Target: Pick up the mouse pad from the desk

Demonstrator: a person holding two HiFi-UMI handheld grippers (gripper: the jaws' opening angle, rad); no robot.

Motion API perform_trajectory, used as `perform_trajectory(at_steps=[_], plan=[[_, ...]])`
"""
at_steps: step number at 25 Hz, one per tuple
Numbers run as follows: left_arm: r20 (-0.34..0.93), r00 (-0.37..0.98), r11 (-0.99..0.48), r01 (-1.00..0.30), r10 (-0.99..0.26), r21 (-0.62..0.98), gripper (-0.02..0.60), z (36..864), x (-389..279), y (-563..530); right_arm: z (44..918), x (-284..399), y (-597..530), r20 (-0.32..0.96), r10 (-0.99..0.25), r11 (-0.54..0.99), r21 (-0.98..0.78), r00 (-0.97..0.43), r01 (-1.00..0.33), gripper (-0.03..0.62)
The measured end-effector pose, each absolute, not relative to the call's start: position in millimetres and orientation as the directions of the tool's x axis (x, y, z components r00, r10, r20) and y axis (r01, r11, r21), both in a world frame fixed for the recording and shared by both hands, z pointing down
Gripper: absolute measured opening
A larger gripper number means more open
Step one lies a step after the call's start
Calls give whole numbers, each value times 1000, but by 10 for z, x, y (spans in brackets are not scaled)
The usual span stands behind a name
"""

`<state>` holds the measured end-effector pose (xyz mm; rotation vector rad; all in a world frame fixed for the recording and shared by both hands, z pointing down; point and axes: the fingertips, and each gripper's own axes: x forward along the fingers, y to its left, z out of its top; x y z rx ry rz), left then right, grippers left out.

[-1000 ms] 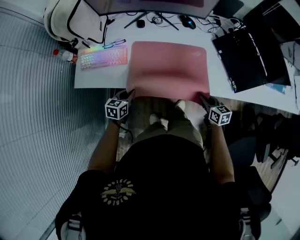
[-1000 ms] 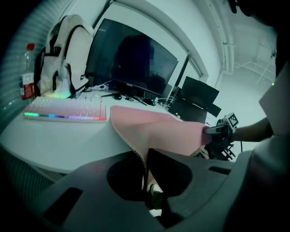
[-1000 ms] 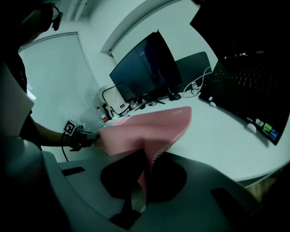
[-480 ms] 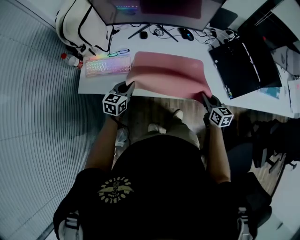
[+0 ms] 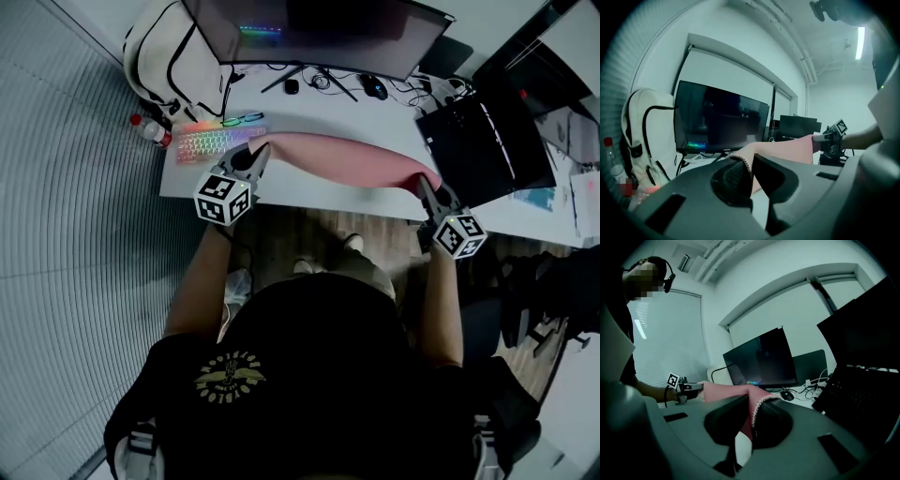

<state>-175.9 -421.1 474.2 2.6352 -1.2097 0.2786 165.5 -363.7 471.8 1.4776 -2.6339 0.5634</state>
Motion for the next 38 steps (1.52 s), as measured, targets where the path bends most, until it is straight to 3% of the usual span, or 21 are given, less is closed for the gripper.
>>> perform_trajectory(at_steps=[38], plan=[[-139,562,-564,-825,-816,-27,23,1874,-1899,-4212,1736,1514,-3818,-137,-746,652,48,-651,-757,18]])
